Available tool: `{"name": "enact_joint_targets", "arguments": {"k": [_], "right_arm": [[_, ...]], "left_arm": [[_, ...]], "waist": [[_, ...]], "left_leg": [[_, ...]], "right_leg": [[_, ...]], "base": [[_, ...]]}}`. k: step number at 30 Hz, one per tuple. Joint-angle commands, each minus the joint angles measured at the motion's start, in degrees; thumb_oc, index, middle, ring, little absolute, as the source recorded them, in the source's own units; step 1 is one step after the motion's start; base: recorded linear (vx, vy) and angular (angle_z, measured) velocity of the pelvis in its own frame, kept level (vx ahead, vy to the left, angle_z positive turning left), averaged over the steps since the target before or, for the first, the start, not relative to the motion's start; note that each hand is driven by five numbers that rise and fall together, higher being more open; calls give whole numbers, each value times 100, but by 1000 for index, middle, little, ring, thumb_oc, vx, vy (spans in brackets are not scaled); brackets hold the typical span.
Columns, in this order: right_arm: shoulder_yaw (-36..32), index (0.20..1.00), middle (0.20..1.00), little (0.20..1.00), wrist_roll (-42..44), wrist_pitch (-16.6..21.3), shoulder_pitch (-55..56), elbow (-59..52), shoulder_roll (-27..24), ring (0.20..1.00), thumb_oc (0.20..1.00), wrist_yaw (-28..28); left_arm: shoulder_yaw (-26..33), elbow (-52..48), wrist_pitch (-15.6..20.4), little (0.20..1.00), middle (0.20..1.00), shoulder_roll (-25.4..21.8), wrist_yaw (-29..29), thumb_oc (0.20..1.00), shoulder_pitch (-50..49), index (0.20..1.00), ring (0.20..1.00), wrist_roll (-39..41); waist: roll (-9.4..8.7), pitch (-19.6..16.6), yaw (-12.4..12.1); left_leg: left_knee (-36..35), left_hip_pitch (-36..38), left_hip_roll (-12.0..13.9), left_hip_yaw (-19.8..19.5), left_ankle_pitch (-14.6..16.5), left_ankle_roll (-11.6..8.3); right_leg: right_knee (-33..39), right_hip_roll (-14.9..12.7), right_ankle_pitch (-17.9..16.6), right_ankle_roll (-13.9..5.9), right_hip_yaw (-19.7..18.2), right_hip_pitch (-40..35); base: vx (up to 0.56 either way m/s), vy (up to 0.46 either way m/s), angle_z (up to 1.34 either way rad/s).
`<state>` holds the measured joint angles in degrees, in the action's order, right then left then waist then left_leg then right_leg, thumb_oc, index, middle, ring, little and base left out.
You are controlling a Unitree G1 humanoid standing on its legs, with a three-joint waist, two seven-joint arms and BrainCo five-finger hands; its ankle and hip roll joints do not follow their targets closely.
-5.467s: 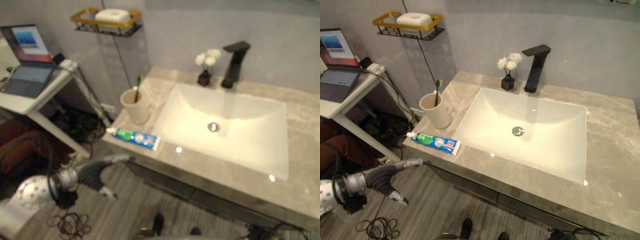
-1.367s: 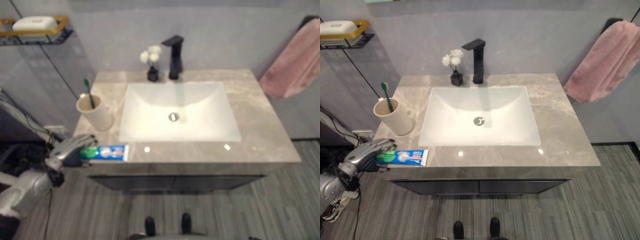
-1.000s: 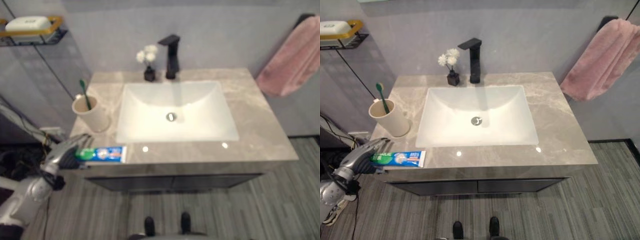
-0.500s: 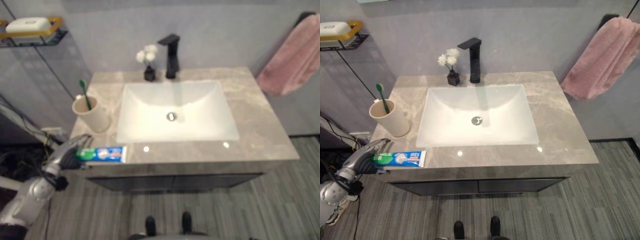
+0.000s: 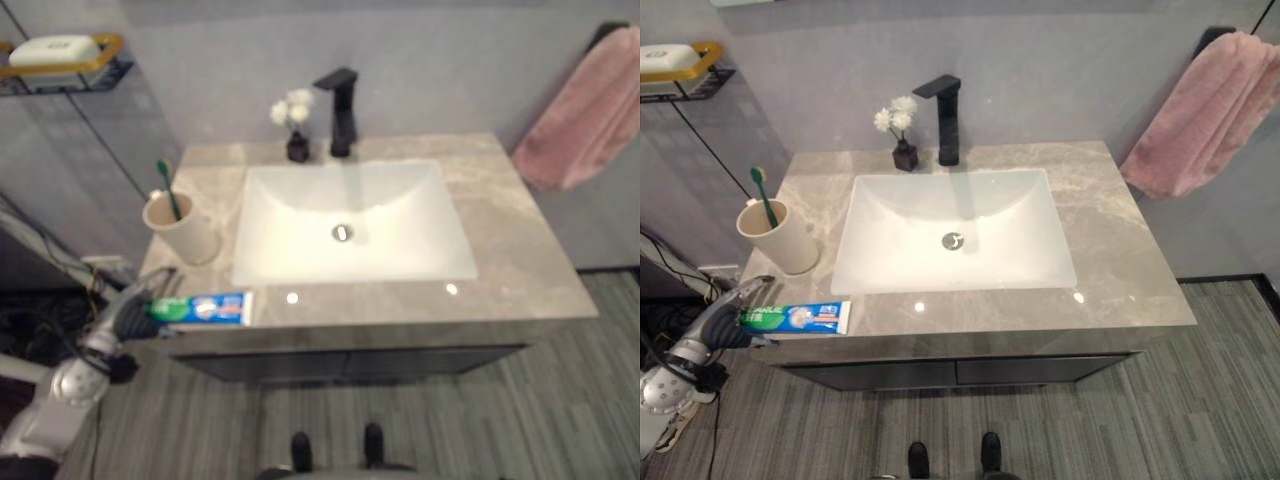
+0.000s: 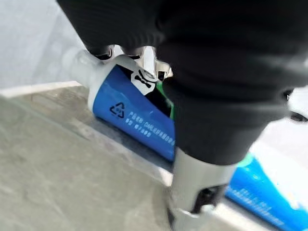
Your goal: Put brush and paste in cup on sink, flatten towel.
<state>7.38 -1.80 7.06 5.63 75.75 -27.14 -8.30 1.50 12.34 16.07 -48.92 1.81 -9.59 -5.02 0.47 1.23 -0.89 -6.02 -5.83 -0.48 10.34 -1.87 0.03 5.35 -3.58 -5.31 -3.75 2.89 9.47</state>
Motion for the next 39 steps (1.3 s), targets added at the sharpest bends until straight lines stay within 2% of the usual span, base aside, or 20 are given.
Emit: {"name": "enact_joint_targets", "arguments": {"k": [1,13,20,27,30,34,39], "right_arm": [[215,1000,1000,1000,4,17,-110,179,-139,1000,1000,-58],[331,1000,1000,1000,-21,-109,-83,-3,-214,1000,1000,-314],[334,1000,1000,1000,-3,-141,-82,-13,-213,1000,1000,-372],[321,1000,1000,1000,-2,-158,-57,-111,-271,1000,1000,-369],[315,1000,1000,1000,9,-162,-67,-148,-283,1000,1000,-364],[286,1000,1000,1000,3,-152,-71,-227,-296,1000,1000,-352],[265,1000,1000,1000,-8,-156,-41,-254,-312,1000,1000,-357]], "left_arm": [[-389,346,-538,1000,1000,263,840,1000,-335,1000,1000,576],[-132,-283,-595,1000,1000,-821,1122,1000,-207,1000,1000,290],[-294,-309,-557,1000,1000,-1014,1184,1000,-58,1000,1000,138],[-557,-415,-469,1000,1000,-1407,1309,1000,87,1000,1000,-200],[-569,-445,-439,1000,1000,-1533,1303,1000,118,1000,1000,-347],[-582,-696,-322,1000,1000,-1941,1375,1000,142,1000,1000,-902],[-706,-708,-236,1000,1000,-2063,1384,1000,168,1000,1000,-1111]], "waist": [[-210,23,264],[-106,65,268],[-28,56,277],[83,77,310],[96,86,316],[107,96,315],[109,112,320]], "left_leg": [[102,4,-11,-34,582,179],[102,-65,-12,-33,542,124],[102,-115,-14,-36,533,114],[102,-181,-24,-36,524,96],[102,-206,-16,-29,525,91],[102,-221,-9,-22,532,80],[102,-228,-6,-23,537,74]], "right_leg": [[-35,-251,318,-377,40,-33],[-35,-261,312,-370,32,25],[-35,-276,306,-375,44,75],[-35,-282,306,-389,23,147],[-35,-275,308,-383,13,182],[-35,-271,313,-391,17,200],[-35,-266,312,-389,2,206]], "base": [[0,0,0],[0,0,0],[15,-10,1],[38,-7,0],[45,-13,0],[17,-6,-1],[6,-2,0]]}}
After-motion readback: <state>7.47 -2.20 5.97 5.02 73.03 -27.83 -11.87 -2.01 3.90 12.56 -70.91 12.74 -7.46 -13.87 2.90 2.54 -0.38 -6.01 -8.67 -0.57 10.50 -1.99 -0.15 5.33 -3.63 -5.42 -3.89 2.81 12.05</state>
